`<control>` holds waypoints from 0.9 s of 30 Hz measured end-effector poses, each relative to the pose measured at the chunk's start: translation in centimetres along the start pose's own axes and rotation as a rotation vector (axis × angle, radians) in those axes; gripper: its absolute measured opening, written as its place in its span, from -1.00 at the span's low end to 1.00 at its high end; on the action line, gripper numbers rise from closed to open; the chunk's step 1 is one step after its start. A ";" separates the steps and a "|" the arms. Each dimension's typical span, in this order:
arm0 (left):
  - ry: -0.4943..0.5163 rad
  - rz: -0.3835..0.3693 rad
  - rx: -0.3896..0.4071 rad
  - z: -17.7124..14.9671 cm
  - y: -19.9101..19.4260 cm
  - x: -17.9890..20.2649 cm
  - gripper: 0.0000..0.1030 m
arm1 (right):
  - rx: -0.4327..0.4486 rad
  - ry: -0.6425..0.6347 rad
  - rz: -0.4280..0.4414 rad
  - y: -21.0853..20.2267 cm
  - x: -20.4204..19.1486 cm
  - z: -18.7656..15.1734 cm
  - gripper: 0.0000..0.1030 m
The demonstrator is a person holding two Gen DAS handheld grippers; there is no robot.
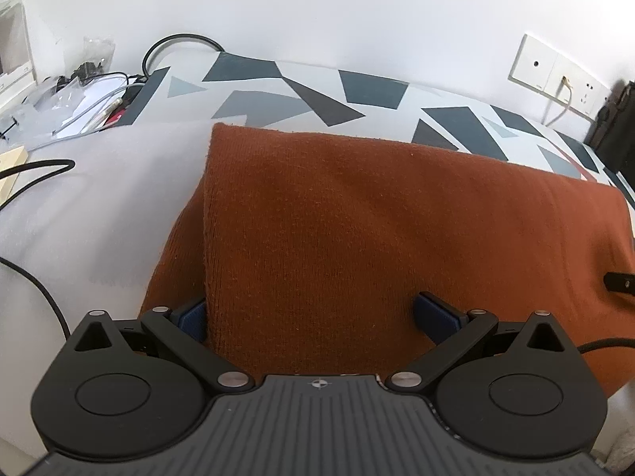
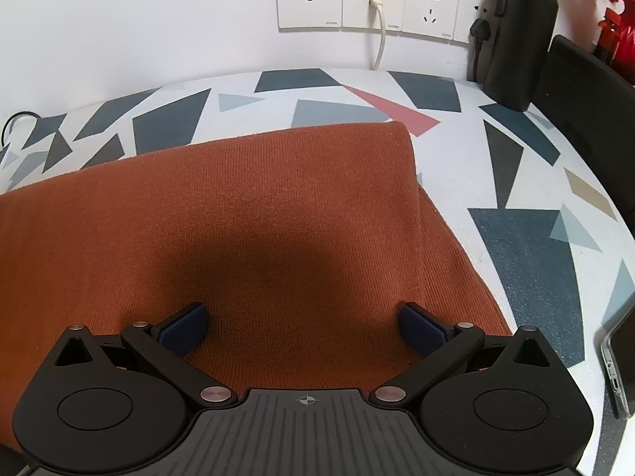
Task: Fold clothes
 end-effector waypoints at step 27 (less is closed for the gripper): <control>-0.104 -0.030 0.014 0.0 -2.9 -9.3 1.00 | 0.151 0.116 0.091 -2.8 7.3 5.0 0.99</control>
Point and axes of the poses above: each gripper's, at about its wrist camera, not at the fingertips, and y roughly the way its jaws point, x to its right, z to its top, the point moved 9 cm from there along y, roughly the way its jaws point, and after that the axes turned 1 degree about -y, right-handed, at the moved point
